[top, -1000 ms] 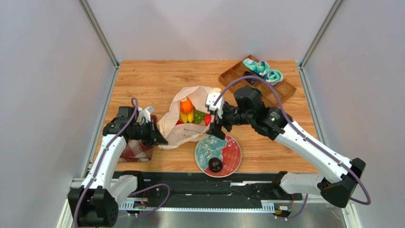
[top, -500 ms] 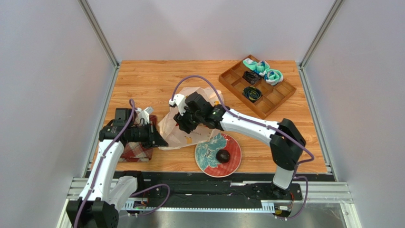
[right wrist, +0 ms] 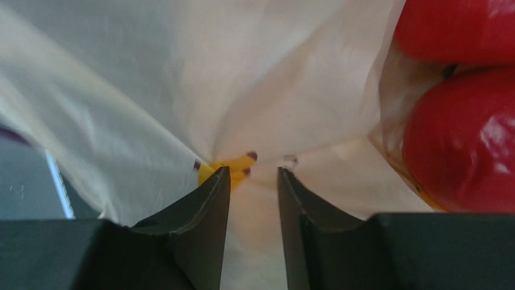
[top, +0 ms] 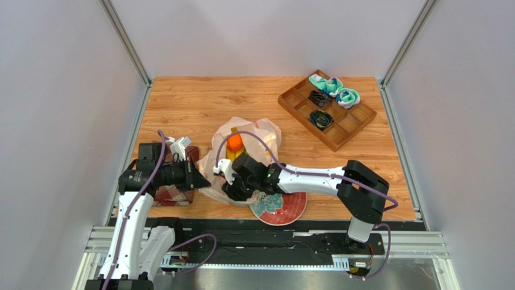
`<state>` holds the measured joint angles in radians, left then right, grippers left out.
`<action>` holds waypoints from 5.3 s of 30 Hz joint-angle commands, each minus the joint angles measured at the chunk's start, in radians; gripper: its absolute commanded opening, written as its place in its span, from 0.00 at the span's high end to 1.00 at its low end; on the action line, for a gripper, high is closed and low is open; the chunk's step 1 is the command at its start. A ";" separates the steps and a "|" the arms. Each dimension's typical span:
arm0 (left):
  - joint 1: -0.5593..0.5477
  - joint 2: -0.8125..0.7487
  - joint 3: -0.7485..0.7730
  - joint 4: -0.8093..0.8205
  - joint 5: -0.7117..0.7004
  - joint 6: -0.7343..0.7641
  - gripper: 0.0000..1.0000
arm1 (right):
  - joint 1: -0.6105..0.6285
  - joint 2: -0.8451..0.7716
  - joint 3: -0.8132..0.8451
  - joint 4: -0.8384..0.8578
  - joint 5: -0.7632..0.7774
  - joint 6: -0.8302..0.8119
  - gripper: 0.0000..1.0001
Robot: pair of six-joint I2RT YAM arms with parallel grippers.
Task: Take the fake fruits out of the plastic bag
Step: Adjust the plastic bag at the center of the board, then take out the fake fruit from the plastic bag, then place the fake fruit on the plate, then take out the fake fruit from the plastic bag.
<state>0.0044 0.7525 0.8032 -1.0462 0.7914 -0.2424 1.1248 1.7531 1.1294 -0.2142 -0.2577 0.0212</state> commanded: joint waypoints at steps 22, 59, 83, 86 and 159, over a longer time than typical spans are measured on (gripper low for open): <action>0.019 0.010 -0.006 0.011 0.017 0.012 1.00 | -0.114 0.034 0.220 -0.062 0.248 0.198 0.09; 0.032 0.148 0.036 0.158 -0.008 -0.018 1.00 | -0.152 -0.527 0.211 -0.249 -0.063 -0.268 0.69; 0.072 0.123 -0.006 0.192 -0.001 -0.066 1.00 | -0.646 -0.514 -0.279 -0.353 -0.130 0.104 0.70; 0.078 0.125 -0.009 0.193 -0.001 -0.067 1.00 | -0.582 -0.494 -0.289 -0.321 -0.144 0.137 0.69; 0.158 0.064 -0.056 0.143 0.031 -0.120 1.00 | -0.188 -0.001 0.354 -0.169 0.030 0.261 0.33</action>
<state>0.1406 0.8448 0.7639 -0.8467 0.7902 -0.3370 0.9161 1.6943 1.4250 -0.4004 -0.2989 0.2436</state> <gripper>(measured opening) 0.008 0.662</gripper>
